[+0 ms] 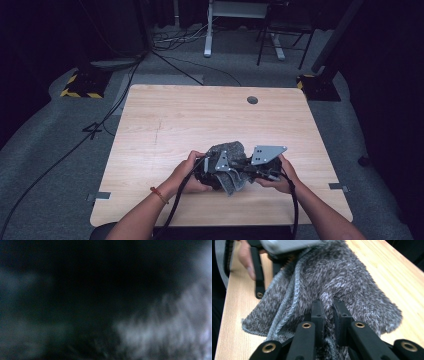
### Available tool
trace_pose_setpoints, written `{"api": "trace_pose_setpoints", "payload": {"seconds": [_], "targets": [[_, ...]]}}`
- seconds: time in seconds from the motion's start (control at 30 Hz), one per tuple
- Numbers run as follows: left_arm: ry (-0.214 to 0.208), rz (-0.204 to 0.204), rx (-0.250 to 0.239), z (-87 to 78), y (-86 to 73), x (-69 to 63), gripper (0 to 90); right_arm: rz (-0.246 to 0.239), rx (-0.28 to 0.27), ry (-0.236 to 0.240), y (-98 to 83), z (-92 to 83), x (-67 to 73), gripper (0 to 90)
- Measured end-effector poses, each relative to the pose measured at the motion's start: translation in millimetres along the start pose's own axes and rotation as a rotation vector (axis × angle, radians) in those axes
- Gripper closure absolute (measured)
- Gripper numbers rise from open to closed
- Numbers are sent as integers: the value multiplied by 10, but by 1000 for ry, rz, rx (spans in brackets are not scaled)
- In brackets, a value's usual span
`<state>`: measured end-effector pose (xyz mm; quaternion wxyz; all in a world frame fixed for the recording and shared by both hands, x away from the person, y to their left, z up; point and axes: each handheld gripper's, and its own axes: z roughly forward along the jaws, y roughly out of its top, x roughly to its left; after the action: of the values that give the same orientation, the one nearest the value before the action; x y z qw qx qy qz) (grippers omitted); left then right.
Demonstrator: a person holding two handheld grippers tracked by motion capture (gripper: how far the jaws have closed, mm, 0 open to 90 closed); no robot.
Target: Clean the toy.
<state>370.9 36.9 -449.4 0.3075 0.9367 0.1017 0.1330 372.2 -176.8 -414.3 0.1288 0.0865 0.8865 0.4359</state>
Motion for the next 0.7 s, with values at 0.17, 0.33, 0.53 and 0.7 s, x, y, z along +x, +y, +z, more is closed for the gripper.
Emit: {"api": "trace_pose_setpoints", "payload": {"seconds": [0.17,0.33,0.53,0.7], "targets": [[3,-1,-13,-54,-21,5,340,17,19,-33,-80,-29,-64,812],[2,-5,-58,-148,-20,26,340,43,35,-44,-148,-33,-124,812],[6,-9,-103,-230,-25,31,340,65,42,-21,-185,16,-135,812],[-2,-4,-123,-234,-14,17,340,70,32,5,-195,75,-86,814]]}}
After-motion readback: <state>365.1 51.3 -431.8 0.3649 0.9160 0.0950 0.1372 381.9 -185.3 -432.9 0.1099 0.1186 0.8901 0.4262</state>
